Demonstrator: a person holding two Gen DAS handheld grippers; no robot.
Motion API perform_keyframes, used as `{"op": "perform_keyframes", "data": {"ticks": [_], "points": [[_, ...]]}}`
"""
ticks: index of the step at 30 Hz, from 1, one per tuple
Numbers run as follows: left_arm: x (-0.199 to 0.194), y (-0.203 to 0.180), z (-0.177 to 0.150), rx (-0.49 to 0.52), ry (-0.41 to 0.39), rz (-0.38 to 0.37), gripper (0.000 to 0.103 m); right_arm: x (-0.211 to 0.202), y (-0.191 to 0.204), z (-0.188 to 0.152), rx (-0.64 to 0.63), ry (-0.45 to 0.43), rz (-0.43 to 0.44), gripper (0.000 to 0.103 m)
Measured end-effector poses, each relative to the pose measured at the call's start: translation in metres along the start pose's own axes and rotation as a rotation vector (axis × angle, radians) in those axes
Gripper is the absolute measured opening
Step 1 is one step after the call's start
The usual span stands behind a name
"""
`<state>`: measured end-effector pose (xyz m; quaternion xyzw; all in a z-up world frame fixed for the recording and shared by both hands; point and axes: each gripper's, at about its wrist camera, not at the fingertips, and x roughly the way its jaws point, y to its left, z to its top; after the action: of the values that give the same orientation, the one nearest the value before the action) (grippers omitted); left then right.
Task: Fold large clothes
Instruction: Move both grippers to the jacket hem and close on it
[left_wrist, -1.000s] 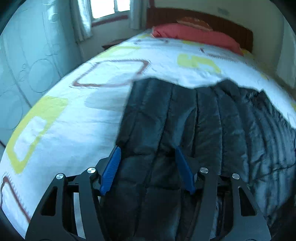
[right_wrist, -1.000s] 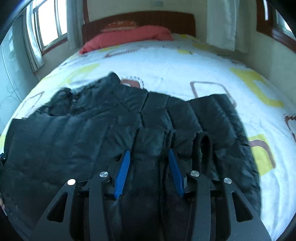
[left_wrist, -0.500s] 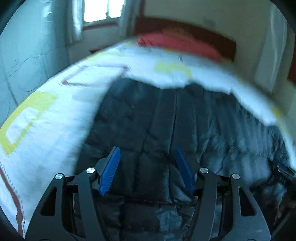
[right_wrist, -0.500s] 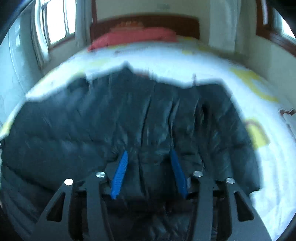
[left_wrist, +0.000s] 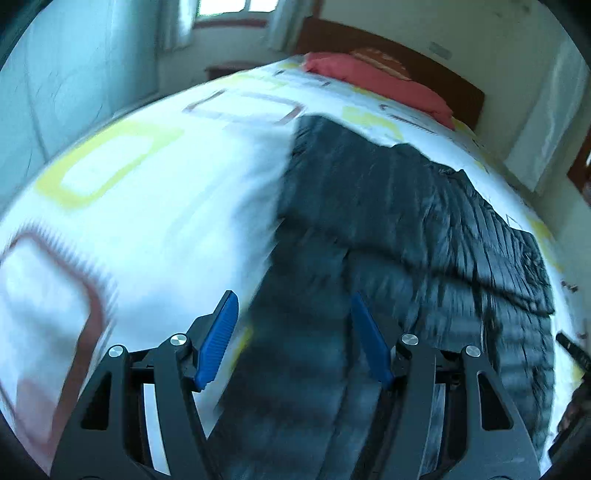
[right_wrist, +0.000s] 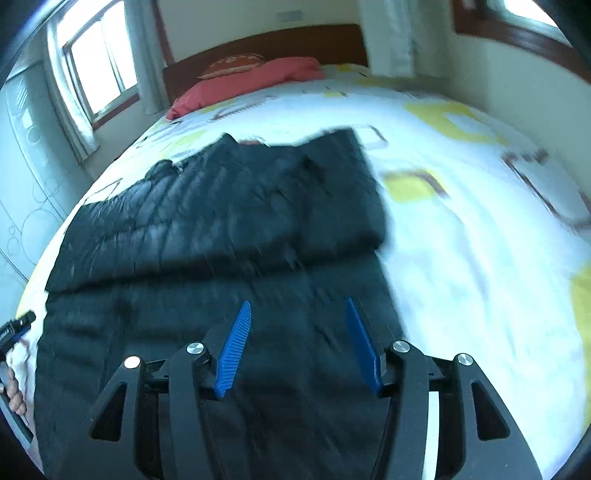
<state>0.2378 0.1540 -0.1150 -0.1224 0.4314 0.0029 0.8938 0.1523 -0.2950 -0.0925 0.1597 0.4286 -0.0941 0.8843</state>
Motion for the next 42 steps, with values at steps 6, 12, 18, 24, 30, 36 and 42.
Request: {"op": "perform_keyframes", "data": {"ticks": [6, 12, 18, 24, 30, 36, 42], "points": [[-0.048, 0.062, -0.071, -0.161, 0.063, -0.03, 0.064, -0.053, -0.051, -0.076, 0.092, 0.049, 0.008, 0.054], [-0.081, 0.102, -0.129, -0.348, 0.086, -0.118, 0.065, -0.082, -0.086, -0.13, 0.208, 0.079, 0.087, 0.054], [-0.09, 0.101, -0.155, -0.433, 0.092, -0.257, 0.069, -0.087, -0.095, -0.165, 0.3, 0.113, 0.214, 0.054], [-0.09, 0.101, -0.172, -0.507, 0.111, -0.391, 0.069, -0.099, -0.083, -0.186, 0.317, 0.145, 0.355, 0.057], [-0.091, 0.1, -0.18, -0.525, 0.113, -0.441, 0.067, -0.098, -0.074, -0.194, 0.337, 0.136, 0.419, 0.057], [-0.092, 0.113, -0.183, -0.577, 0.101, -0.418, 0.063, -0.093, -0.08, -0.194, 0.373, 0.148, 0.482, 0.056], [-0.087, 0.105, -0.184, -0.543, 0.139, -0.46, 0.063, -0.088, -0.081, -0.196, 0.385, 0.155, 0.519, 0.056]]}}
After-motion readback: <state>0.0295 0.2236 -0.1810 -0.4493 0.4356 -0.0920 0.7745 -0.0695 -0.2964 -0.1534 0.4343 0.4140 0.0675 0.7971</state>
